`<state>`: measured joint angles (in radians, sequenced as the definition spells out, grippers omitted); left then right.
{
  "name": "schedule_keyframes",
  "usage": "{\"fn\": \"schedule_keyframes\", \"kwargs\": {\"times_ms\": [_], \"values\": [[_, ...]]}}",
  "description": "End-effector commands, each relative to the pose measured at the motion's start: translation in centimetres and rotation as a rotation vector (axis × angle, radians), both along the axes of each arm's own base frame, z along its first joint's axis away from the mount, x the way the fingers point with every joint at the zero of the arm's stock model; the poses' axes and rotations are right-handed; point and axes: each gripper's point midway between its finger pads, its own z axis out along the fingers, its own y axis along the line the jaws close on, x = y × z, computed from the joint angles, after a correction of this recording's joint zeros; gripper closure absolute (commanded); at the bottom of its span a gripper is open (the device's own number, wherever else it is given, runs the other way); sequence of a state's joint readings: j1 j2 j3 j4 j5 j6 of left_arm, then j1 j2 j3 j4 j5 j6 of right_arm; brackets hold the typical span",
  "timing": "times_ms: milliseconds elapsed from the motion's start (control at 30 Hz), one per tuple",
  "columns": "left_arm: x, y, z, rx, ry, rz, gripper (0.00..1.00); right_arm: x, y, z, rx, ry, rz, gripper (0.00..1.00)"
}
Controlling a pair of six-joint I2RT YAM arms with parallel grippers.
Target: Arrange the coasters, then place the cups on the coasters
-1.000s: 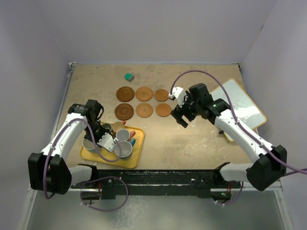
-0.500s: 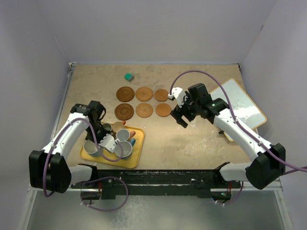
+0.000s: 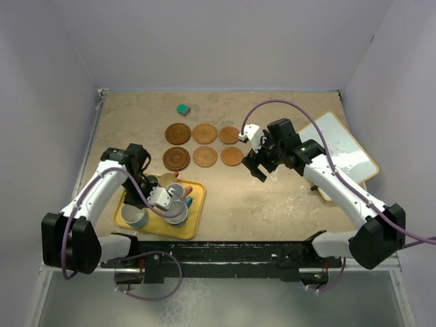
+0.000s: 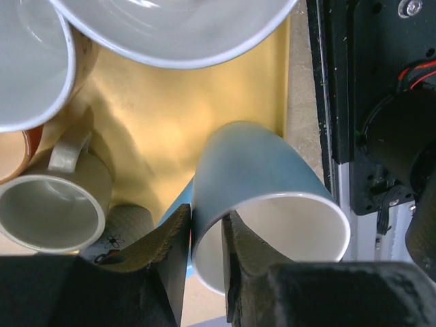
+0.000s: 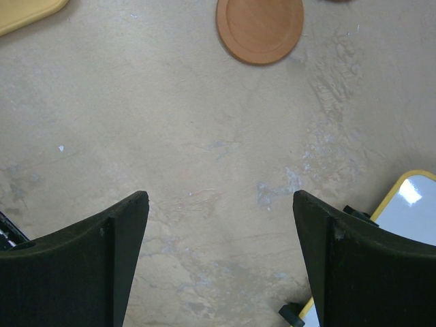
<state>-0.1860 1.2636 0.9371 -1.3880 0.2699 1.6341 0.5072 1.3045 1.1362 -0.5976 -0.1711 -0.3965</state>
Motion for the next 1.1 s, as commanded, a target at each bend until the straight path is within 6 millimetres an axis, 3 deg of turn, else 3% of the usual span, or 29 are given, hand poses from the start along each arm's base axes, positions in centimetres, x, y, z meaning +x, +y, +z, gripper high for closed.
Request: {"fn": "schedule_keyframes", "kwargs": {"times_ms": [0,233,433,633,1067], "values": [[-1.7,0.2,0.3,0.016,0.027,0.077,0.76,0.0,-0.3,-0.1,-0.011,-0.001,0.003,0.11],[-2.3,0.5,-0.2,0.028,0.022,0.107,0.71,0.0,-0.3,-0.3,-0.014,0.006,0.005,0.11],[-2.5,0.6,0.0,0.033,0.021,0.126,0.88,0.0,-0.3,-0.4,-0.016,0.009,0.005,0.11],[-3.2,0.7,0.5,0.036,0.032,0.138,0.96,0.1,-0.3,-0.5,-0.021,0.011,0.004,0.11],[-4.4,-0.3,2.8,-0.029,0.045,0.155,0.97,0.1,-0.4,-0.7,-0.025,0.017,0.001,0.11]]}}
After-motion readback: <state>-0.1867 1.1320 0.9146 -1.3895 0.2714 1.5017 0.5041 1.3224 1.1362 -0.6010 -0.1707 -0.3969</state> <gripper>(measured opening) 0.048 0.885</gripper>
